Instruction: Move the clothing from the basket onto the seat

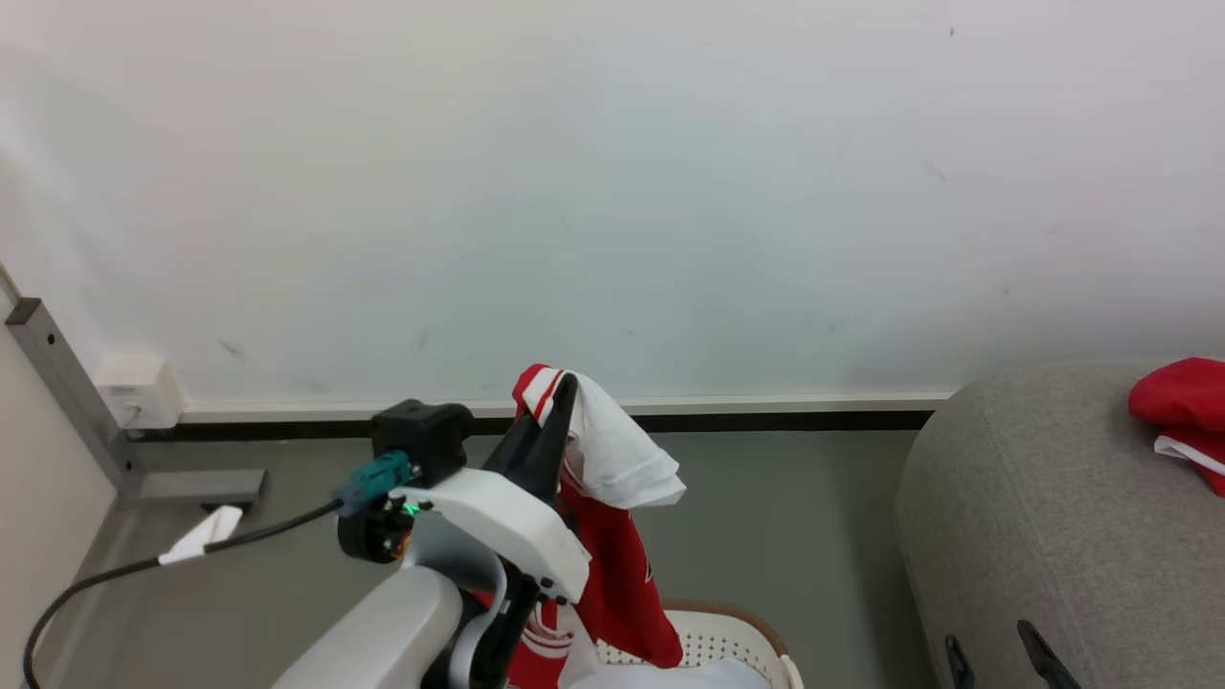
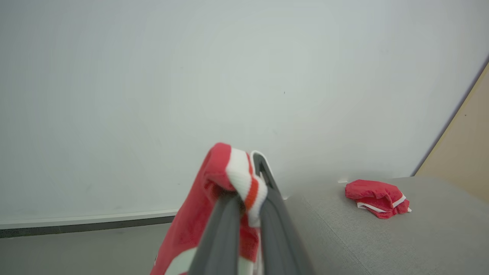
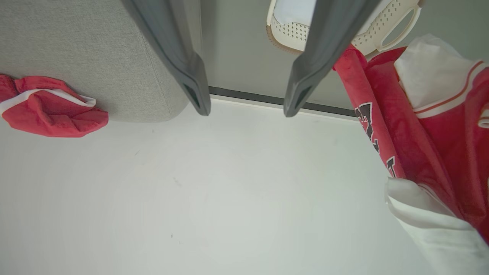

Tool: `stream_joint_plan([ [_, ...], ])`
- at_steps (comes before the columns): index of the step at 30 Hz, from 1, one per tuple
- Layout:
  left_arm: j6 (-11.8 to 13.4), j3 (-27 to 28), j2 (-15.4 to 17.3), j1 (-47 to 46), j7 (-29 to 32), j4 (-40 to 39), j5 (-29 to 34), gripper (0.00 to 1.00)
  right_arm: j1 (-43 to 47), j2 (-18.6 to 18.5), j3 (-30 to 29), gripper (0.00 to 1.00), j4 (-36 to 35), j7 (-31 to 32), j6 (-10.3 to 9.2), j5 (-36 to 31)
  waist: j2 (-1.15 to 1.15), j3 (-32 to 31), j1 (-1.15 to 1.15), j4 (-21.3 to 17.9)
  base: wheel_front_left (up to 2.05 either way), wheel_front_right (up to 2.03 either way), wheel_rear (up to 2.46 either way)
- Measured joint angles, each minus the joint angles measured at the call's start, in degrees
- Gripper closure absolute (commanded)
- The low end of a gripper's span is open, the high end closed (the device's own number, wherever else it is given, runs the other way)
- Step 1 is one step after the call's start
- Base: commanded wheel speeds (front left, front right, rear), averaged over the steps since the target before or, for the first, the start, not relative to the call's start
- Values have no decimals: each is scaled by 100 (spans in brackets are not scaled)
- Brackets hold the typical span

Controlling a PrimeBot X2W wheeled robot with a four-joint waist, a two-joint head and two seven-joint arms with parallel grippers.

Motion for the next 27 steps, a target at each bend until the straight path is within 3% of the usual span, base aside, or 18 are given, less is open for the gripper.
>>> stream_joint_plan([
  [8, 283, 43, 282, 1, 279, -847, 96, 100, -13, -338, 626, 0, -357, 0, 0, 125, 0, -138, 1, -163, 0, 0, 0],
  [14, 402, -77, 318, 0, 458, -1358, 156, 100, -331, -927, 1600, 0, -600, 0, 0, 407, 0, -114, 1, -177, 0, 0, 0],
  [21, 356, -390, 105, -65, 599, -1647, 263, 100, -1337, -1399, 2741, 0, -304, 263, -1, 936, 0, -38, 2, -42, 0, 0, 0],
  [27, 244, -638, -178, -174, 642, -1659, 279, 100, -2154, -1283, 3457, 0, 498, 334, -1, 1305, 0, 2, 2, 115, 0, 0, 0],
])
